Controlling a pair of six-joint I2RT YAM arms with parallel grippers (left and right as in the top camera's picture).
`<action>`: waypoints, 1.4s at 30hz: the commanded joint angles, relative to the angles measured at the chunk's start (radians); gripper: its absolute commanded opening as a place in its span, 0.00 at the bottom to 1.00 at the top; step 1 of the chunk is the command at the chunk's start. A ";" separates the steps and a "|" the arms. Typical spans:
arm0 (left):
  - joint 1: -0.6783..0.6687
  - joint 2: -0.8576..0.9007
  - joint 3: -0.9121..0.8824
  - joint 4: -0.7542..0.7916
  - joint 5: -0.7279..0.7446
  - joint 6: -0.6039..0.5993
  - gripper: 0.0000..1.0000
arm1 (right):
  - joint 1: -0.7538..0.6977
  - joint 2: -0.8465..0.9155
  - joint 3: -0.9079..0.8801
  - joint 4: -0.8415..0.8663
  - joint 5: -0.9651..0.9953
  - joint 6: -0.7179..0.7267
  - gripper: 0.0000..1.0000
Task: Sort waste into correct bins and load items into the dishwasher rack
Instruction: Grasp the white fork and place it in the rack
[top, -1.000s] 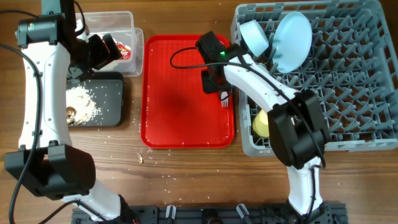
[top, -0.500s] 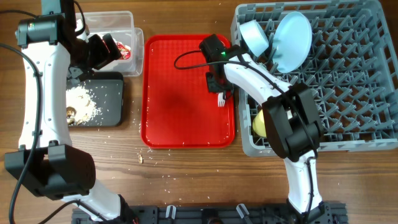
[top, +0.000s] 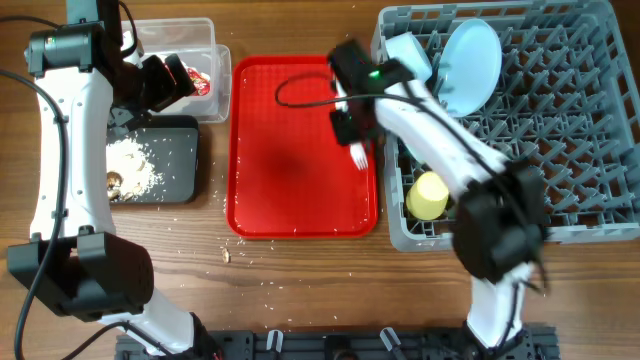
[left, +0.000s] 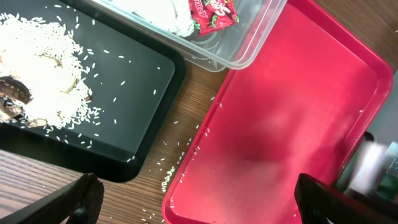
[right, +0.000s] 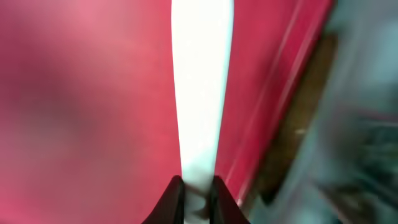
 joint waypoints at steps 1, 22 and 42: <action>0.000 0.002 0.004 0.002 -0.006 0.002 1.00 | -0.021 -0.271 0.064 -0.062 0.037 -0.034 0.04; 0.000 0.002 0.004 0.002 -0.006 0.002 1.00 | -0.478 -0.428 -0.520 0.095 0.039 -0.174 0.56; 0.000 0.002 0.004 0.002 -0.006 0.002 1.00 | -0.477 -0.935 -0.269 -0.050 -0.252 0.034 1.00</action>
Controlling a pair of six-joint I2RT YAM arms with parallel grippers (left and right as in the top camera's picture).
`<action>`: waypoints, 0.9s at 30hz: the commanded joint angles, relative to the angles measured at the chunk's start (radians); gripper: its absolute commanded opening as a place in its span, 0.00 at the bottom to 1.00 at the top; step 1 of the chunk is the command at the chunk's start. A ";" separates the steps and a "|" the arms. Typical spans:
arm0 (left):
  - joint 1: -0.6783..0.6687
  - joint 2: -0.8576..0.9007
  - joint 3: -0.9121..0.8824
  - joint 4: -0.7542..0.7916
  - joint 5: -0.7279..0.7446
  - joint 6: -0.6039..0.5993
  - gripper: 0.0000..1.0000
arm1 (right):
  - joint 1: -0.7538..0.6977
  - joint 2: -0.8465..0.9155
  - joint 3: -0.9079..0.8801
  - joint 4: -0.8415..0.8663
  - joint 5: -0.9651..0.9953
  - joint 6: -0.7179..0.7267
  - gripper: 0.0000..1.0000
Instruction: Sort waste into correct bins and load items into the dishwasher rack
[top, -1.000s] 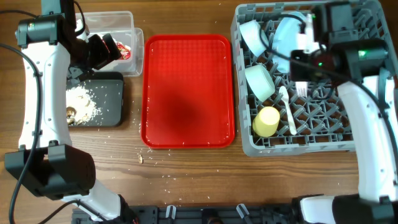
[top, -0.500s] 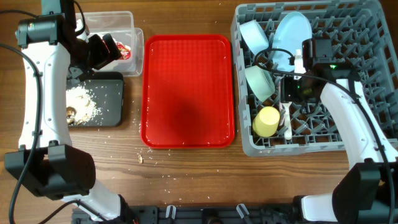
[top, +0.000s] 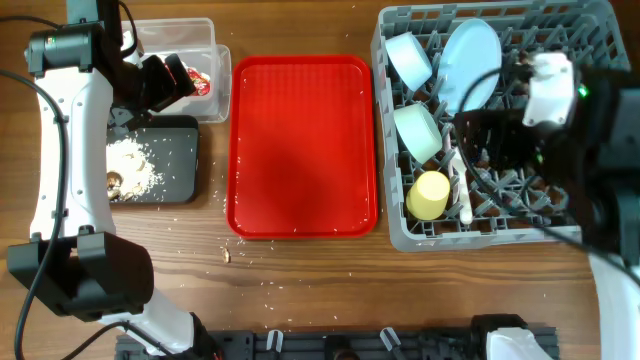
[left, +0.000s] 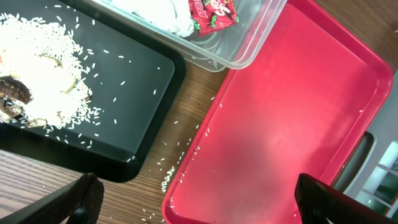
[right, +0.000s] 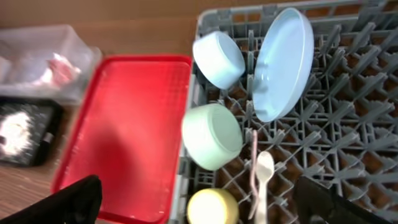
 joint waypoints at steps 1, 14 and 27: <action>0.000 0.002 0.004 0.002 -0.006 0.002 1.00 | -0.001 -0.070 0.009 -0.005 -0.030 0.189 1.00; 0.000 0.002 0.004 0.002 -0.006 0.002 1.00 | -0.001 -0.061 -0.064 0.137 0.096 0.086 1.00; 0.000 0.002 0.004 0.002 -0.006 0.002 1.00 | 0.010 -0.878 -1.150 0.982 0.081 0.068 1.00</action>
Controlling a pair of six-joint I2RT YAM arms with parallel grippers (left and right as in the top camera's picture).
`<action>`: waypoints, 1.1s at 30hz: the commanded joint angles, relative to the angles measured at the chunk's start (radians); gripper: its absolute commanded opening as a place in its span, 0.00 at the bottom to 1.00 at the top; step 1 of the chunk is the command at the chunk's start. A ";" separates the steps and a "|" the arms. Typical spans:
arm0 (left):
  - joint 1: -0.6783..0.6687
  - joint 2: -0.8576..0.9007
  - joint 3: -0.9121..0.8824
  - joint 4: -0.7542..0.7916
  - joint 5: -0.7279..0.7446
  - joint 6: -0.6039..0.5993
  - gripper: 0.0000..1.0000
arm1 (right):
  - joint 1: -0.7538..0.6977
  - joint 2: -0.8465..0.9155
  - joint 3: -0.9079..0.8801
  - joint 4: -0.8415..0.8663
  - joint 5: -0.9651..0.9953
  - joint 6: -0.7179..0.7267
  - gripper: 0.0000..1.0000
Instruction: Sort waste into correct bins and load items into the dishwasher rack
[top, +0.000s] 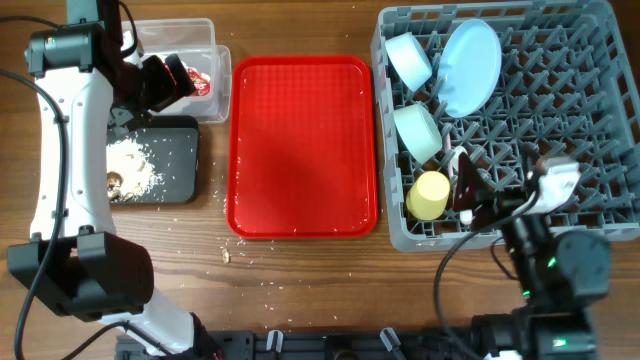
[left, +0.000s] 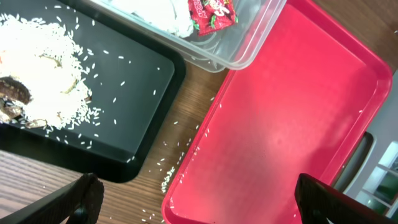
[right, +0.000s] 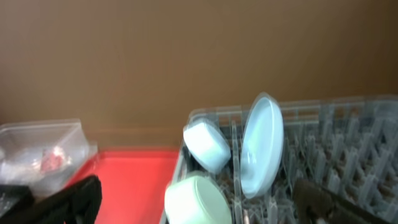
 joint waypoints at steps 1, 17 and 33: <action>0.000 0.002 0.004 0.002 -0.006 0.002 1.00 | 0.006 -0.178 -0.223 0.086 -0.006 -0.003 1.00; 0.000 0.002 0.004 0.002 -0.006 0.002 1.00 | 0.070 -0.391 -0.486 0.177 0.002 -0.007 1.00; 0.000 0.002 0.004 0.003 -0.006 0.002 1.00 | 0.070 -0.383 -0.485 0.177 0.002 -0.007 1.00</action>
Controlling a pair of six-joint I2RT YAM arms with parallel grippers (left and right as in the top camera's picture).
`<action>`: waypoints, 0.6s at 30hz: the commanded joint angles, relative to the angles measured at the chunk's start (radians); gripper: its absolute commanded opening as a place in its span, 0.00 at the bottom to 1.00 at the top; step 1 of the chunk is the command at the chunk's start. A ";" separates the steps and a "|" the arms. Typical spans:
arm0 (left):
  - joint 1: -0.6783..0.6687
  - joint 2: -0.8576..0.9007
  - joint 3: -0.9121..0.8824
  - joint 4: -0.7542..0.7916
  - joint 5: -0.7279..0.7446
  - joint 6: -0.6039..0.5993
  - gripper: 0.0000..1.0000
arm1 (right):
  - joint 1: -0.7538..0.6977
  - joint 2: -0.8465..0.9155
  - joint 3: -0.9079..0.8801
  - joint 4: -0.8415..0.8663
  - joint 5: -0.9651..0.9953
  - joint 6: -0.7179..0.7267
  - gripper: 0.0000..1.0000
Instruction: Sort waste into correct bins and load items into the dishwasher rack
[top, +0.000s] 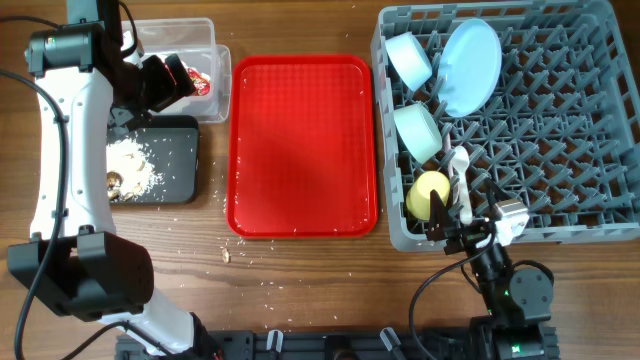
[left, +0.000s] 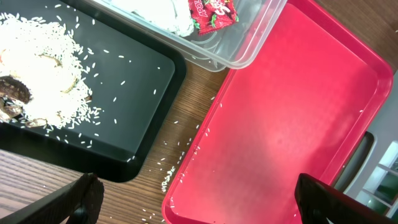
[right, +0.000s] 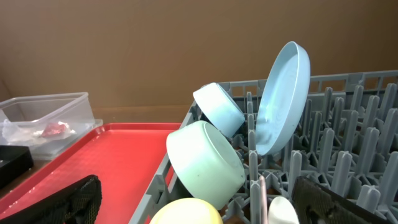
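The grey dishwasher rack (top: 600, 232) holds a light blue bowl (top: 408, 58), a blue plate (top: 470, 65), a mint bowl (top: 418, 132), a yellow cup (top: 428, 195) and a white spoon (top: 461, 185). My right gripper (top: 462, 230) hangs open and empty at the rack's front edge, just in front of the cup and spoon; its wrist view looks across the mint bowl (right: 205, 165). The red tray (top: 300, 145) is bare apart from rice grains. My left gripper (top: 165, 80) is open and empty over the clear bin's (top: 200, 35) near side.
The clear bin holds a red wrapper (left: 212, 14) and clear plastic. A black tray (top: 175, 170) with a heap of rice (top: 132, 165) lies in front of it. Loose rice grains (left: 168, 177) dot the wood between black tray and red tray.
My right gripper has dropped back from over the rack's front rows to its front edge, still open. The wrist view now looks level across the rack. The left arm has not moved.
My right gripper was shut on the white spoon over the red tray's right side. Then the spoon lay in the rack beside the yellow cup and the gripper was open above the rack. It then stood nearer the front, and now at the rack's front edge.
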 joint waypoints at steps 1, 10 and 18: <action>0.000 0.001 0.005 0.002 -0.006 0.002 1.00 | 0.005 -0.008 -0.002 0.004 0.002 -0.004 1.00; -0.121 -0.222 -0.148 0.482 -0.020 0.084 1.00 | 0.005 -0.008 -0.002 0.004 0.002 -0.004 1.00; -0.155 -0.782 -0.885 1.035 0.049 0.147 1.00 | 0.005 -0.008 -0.002 0.004 0.002 -0.004 1.00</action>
